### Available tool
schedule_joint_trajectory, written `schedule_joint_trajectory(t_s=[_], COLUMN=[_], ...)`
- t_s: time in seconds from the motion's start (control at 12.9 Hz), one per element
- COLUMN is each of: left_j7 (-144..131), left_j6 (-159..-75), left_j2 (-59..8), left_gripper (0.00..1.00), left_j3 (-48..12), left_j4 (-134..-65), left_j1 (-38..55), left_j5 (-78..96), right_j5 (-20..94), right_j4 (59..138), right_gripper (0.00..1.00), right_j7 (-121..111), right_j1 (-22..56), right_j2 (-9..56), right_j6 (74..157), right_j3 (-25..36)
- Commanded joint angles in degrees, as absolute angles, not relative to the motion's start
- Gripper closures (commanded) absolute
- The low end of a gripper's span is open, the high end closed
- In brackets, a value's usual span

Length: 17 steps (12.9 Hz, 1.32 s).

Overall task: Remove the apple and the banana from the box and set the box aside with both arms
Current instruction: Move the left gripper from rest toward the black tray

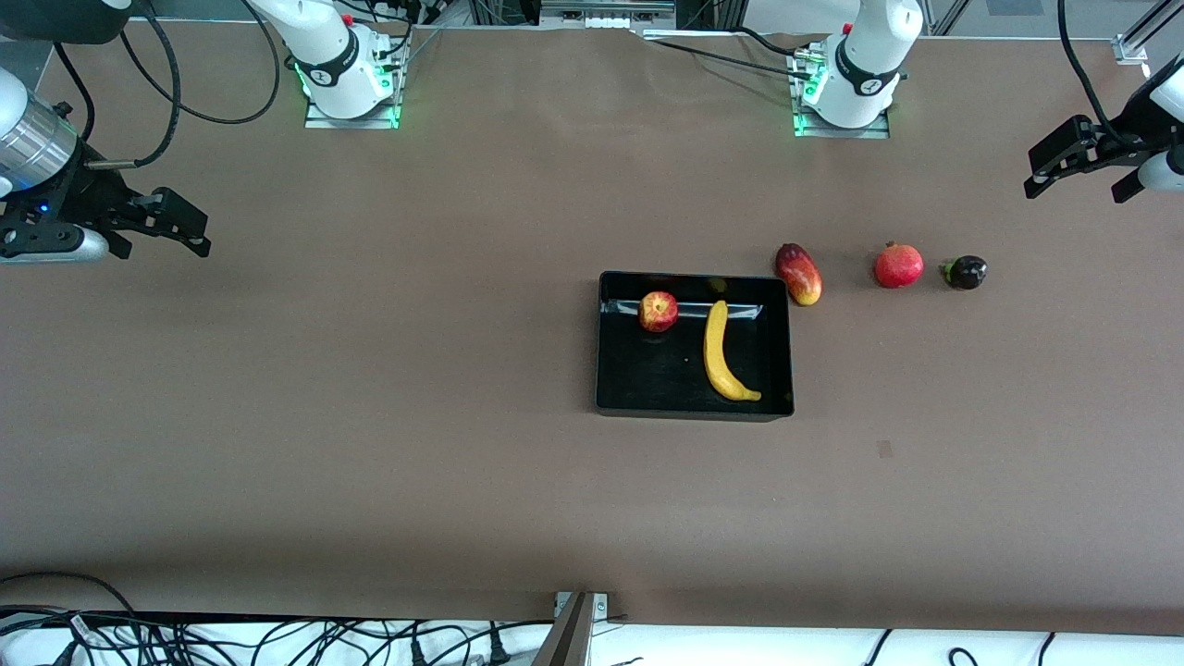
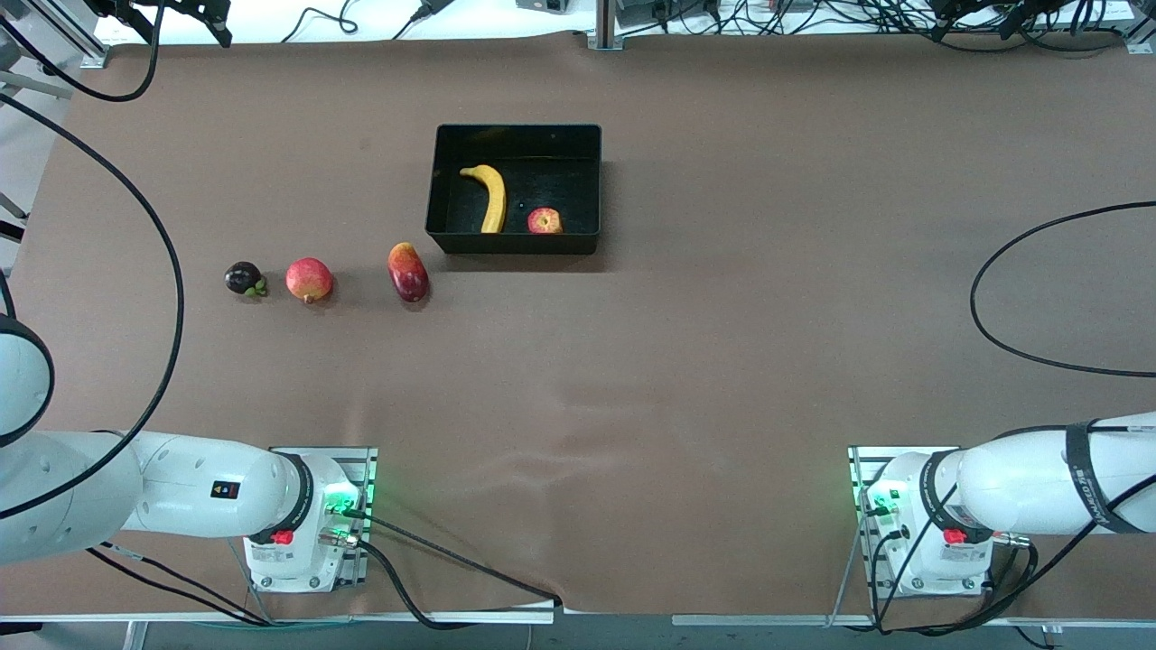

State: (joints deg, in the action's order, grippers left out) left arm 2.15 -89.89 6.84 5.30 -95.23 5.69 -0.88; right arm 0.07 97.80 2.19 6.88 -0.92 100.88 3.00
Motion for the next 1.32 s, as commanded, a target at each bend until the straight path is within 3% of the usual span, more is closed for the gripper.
schedule_joint_trajectory(t_s=[0.0,0.85,1.09,1.24], left_j7=[2.7,-1.0,-12.1,-24.8], left_j6=[-90.0,-90.0,-91.0,-93.7], left_j2=[7.7,7.7,6.9,3.7], left_gripper=[0.0,0.0,0.0,0.0], left_j3=[5.3,5.2,1.7,-4.4], left_j4=[-96.1,-96.1,-96.2,-96.2], left_j1=[5.6,5.7,5.9,5.5], left_j5=[0.3,0.4,0.4,-0.8], right_j5=[-0.1,-0.1,-0.1,-0.1], right_j4=[96.9,96.9,96.9,96.9], right_gripper=[0.0,0.0,0.0,0.0], right_j7=[2.5,2.5,2.5,2.5], right_j1=[6.4,6.4,6.4,6.4], right_j2=[-0.6,-0.6,-0.6,-0.6], right_j6=[100.7,100.7,100.7,100.8], right_j3=[2.5,2.5,2.5,2.5])
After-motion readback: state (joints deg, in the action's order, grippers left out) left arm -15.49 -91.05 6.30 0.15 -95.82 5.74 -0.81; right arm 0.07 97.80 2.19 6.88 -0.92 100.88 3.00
